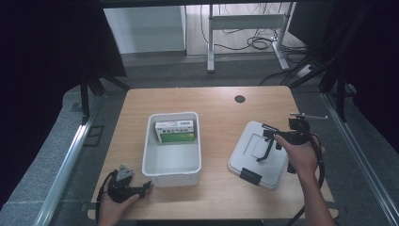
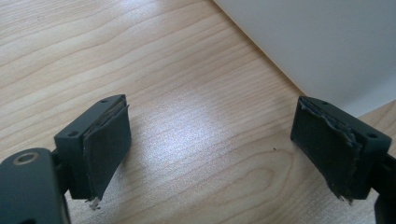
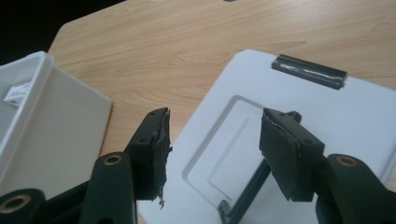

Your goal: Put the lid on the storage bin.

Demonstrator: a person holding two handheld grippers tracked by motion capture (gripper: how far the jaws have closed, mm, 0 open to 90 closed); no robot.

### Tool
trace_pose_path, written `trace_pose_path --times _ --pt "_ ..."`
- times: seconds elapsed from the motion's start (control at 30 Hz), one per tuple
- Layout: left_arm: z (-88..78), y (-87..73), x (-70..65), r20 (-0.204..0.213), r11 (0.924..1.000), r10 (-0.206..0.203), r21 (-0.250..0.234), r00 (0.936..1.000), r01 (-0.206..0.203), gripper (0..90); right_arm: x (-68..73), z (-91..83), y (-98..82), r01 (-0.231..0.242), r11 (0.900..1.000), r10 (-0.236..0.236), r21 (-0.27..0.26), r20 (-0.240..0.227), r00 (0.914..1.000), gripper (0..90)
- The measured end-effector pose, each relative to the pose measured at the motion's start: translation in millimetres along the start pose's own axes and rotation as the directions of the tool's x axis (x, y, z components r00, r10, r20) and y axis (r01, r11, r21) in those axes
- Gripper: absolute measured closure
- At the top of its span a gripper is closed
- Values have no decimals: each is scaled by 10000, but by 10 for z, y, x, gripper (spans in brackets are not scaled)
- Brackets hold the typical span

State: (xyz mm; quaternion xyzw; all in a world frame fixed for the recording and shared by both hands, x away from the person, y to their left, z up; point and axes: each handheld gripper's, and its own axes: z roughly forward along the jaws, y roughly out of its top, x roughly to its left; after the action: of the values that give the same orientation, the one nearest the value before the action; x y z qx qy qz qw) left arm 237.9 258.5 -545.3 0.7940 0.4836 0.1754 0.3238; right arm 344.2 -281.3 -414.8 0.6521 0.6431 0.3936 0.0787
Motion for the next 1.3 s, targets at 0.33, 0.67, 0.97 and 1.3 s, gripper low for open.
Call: trace_pose_path --times 0.33,0.67,0.97,1.3 --pt "-1 -1 -1 1 10000 0 2 10000 0 121 -136 81 -40 -380 9984 354 430 580 9977 447" --pt "-2 -1 -1 6 10000 4 5 10000 -4 121 -216 179 -83 -618 9945 531 844 1009 9935 463" --pt "-2 -2 0 10 10000 10 5 10000 -10 121 -237 275 -129 -712 9901 567 1207 1201 9911 487" --pt "-2 -2 0 9 10000 10 6 10000 -10 121 -260 352 -164 -964 9833 752 1543 1376 9876 551"
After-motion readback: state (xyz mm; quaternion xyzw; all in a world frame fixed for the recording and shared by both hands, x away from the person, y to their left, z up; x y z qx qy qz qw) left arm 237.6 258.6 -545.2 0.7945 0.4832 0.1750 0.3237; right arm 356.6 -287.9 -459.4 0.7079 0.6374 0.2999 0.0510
